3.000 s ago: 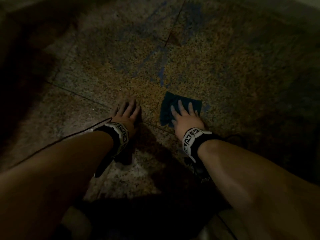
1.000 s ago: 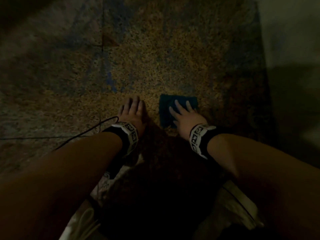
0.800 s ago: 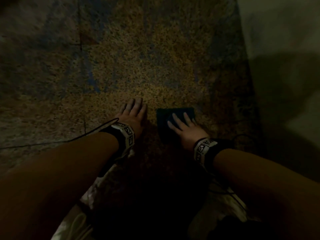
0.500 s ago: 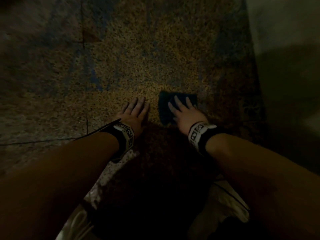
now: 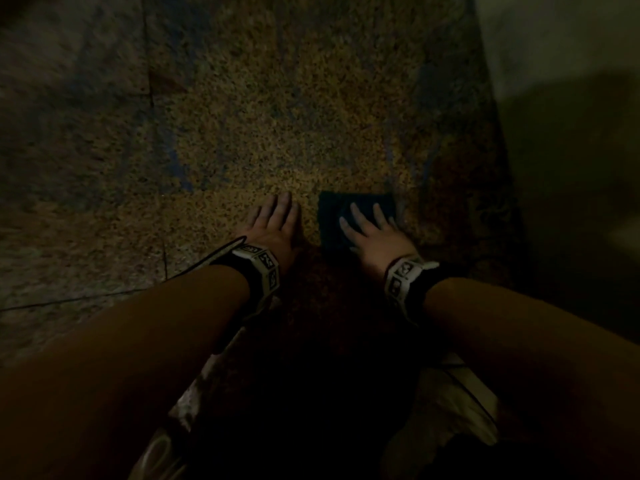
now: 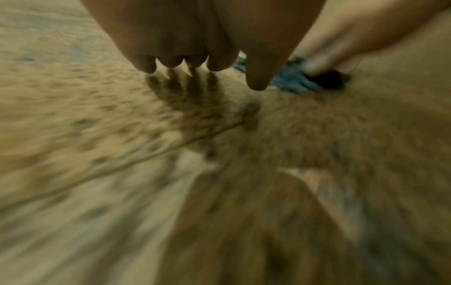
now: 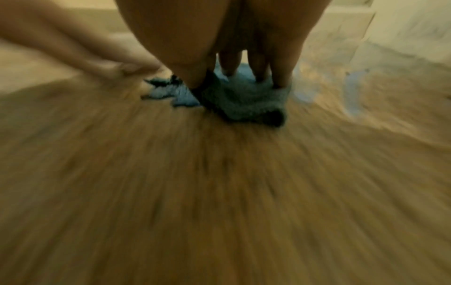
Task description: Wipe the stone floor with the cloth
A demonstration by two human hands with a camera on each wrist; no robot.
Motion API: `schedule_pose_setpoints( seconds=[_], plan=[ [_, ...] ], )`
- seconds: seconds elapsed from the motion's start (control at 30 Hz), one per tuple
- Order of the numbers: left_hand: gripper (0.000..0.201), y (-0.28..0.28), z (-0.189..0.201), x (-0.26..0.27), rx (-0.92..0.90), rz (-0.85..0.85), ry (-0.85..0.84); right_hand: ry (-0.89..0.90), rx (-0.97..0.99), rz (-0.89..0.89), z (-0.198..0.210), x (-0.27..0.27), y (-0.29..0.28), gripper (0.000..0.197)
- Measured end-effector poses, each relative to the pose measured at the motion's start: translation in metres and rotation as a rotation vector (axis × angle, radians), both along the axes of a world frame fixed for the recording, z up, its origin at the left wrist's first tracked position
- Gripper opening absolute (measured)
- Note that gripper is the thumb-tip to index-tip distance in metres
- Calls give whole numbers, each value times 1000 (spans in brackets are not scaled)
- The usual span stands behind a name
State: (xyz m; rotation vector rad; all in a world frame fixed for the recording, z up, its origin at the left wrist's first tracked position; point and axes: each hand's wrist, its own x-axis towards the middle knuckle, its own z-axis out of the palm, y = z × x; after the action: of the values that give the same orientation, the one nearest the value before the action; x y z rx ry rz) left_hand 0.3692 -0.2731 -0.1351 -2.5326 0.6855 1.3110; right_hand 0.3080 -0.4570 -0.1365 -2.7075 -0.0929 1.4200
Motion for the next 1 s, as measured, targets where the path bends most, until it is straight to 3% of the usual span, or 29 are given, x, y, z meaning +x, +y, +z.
schedule_pose_setpoints(
  seconds=[0.23, 0.43, 0.67, 0.83, 1.0],
  plan=[
    [75, -1, -2, 1, 10, -78, 0, 27, 9, 23, -3, -22, -6, 74],
    [73, 10, -4, 2, -32, -87, 12, -57, -32, 64, -2, -6, -10, 57],
    [70, 1, -5, 1, 10, -30, -8, -106, -50, -110, -3, 42, 6, 54],
    [71, -8, -4, 2, -74, -4, -26, -112, -9, -65, -6, 19, -7, 55],
    [82, -23, -4, 8, -81, -59, -9, -94, 4, -42, -10, -37, -30, 67]
  ],
)
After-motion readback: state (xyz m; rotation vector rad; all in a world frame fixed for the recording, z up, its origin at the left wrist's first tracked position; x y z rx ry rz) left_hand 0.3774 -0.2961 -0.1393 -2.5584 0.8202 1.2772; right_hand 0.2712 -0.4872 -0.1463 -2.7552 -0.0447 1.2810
